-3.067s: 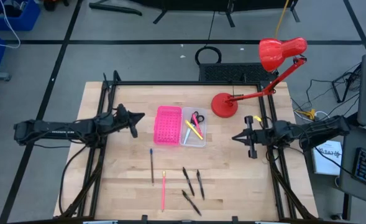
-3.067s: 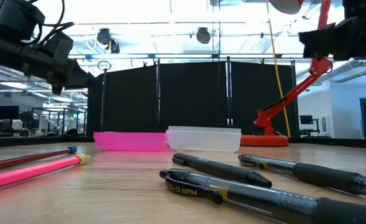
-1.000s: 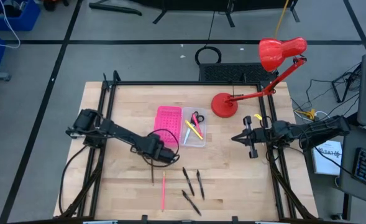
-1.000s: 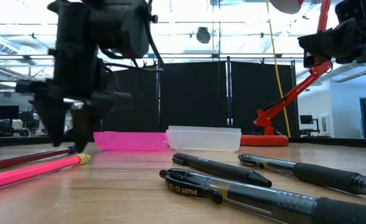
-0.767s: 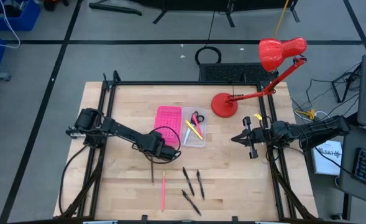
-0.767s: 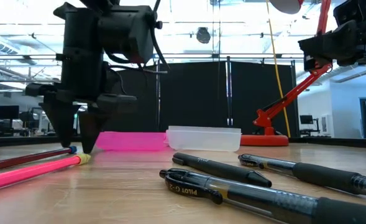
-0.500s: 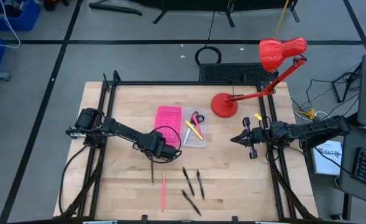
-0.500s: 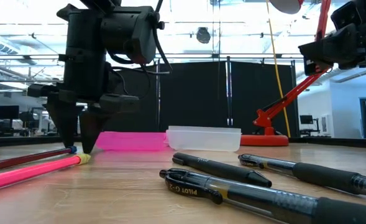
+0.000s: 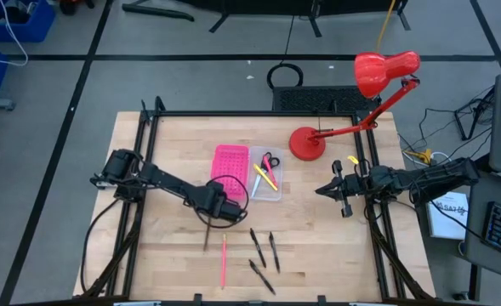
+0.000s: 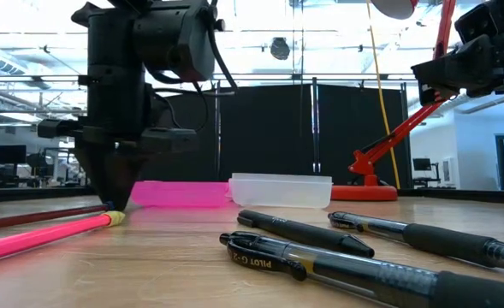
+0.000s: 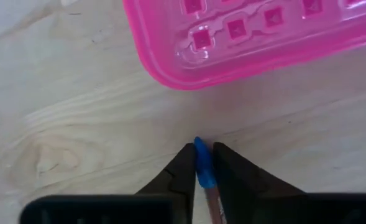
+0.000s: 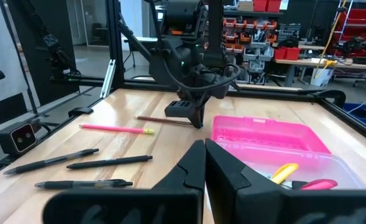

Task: Pick & place school supplies into a supply box
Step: Put the brown supply into the pink supply box

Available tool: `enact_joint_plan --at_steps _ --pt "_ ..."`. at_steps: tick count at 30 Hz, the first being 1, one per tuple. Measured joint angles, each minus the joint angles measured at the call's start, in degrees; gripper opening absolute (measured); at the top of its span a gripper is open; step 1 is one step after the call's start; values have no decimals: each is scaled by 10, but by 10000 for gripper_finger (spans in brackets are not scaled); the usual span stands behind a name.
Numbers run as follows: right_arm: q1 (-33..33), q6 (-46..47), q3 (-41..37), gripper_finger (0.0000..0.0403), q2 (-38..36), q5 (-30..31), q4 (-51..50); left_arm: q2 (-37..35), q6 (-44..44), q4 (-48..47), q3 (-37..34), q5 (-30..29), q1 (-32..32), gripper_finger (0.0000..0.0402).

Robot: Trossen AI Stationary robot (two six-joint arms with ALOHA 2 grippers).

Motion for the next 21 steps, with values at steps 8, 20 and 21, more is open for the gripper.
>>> enact_joint_plan --at_steps 8,20,21 --pt "0 -3 0 0 0 0 0 1 7 -3 0 -21 -17 26" --pt "0 -12 0 0 0 0 0 3 82 6 57 10 -32 22" --pt "0 -11 0 0 0 0 0 3 93 3 68 8 -33 22"
